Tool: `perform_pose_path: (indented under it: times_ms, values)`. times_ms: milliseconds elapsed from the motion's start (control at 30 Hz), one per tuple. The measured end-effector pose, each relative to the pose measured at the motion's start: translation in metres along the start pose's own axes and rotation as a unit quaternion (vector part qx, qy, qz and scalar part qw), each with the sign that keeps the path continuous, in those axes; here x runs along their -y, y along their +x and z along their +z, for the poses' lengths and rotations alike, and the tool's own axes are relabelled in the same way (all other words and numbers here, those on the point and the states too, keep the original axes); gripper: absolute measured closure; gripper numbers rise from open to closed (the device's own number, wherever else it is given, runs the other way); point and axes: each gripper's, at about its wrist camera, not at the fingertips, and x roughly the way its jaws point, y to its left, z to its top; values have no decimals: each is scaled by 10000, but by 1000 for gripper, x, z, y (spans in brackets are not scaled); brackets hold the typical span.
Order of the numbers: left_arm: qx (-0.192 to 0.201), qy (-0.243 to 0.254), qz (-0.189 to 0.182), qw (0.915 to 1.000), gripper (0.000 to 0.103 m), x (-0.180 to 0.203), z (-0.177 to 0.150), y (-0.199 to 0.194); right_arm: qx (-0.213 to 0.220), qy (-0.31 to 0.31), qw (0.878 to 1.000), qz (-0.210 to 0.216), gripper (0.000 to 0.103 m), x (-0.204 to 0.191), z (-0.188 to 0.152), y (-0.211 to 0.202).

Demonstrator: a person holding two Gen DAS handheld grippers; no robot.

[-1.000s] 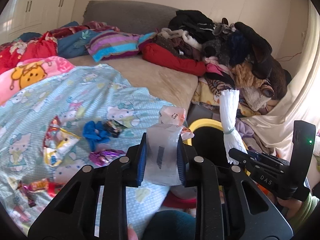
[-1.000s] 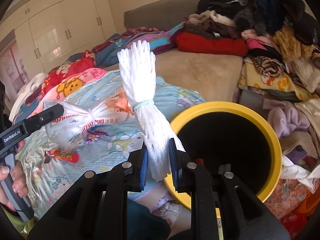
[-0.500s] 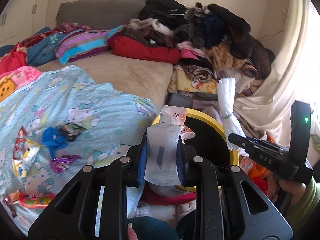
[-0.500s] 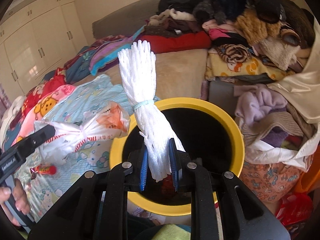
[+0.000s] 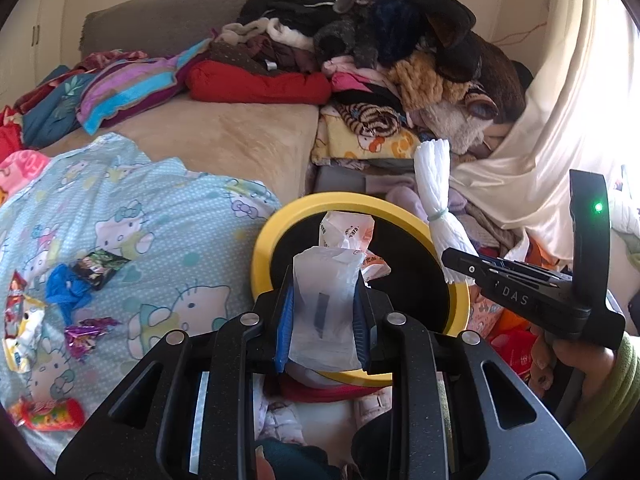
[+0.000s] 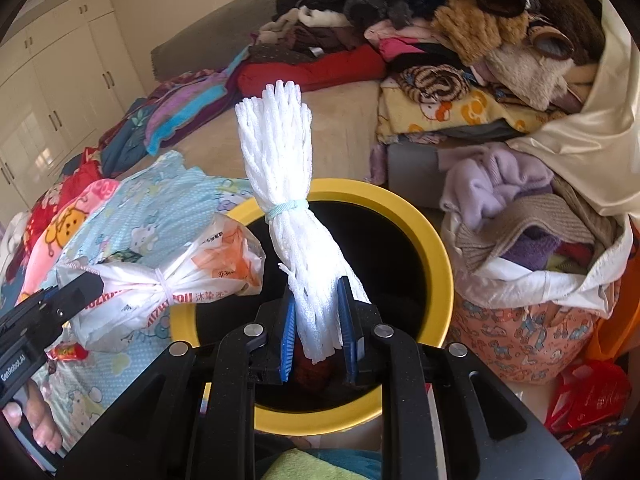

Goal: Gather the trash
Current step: 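Carry both items over the yellow bin and open both tools to release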

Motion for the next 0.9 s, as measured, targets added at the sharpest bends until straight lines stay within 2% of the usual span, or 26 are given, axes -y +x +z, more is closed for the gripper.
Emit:
perform_pose_path:
  times_ms: [433,467,533,567,600,633,667,700,900]
  values:
    - [-256,72,-89,9996,82,7,5,35,-149,187,9997,-108,82,17,-4,16]
    - [-257,37,-104,9996,79,6,6,37,-144,190,9997,-88,82,18,-4,17]
    - [-227,-40,-131,9996,60,3,8,39,-142,199,9996,-103,76,18,-4,18]
    - [-208,-65,-129,9997,47,1,8,38,-144,199,9997,-88,71,18,-4,18]
    - [-170,-102,-129,9997,40,-1,9,36,-135,198,9997,-91,63,18,-4,19]
    - [-146,-127,-127,9997,35,-3,9,35,-116,196,9997,-104,61,18,-5,18]
    - [-114,-176,-64,9998,20,-6,9,32,-111,187,9997,-102,59,17,-5,18]
    - [-85,-234,-18,9997,11,-9,8,29,-119,166,9997,-111,58,16,-5,19]
    - [26,-525,146,9985,11,-27,3,12,-81,54,9999,-104,53,6,-5,16]
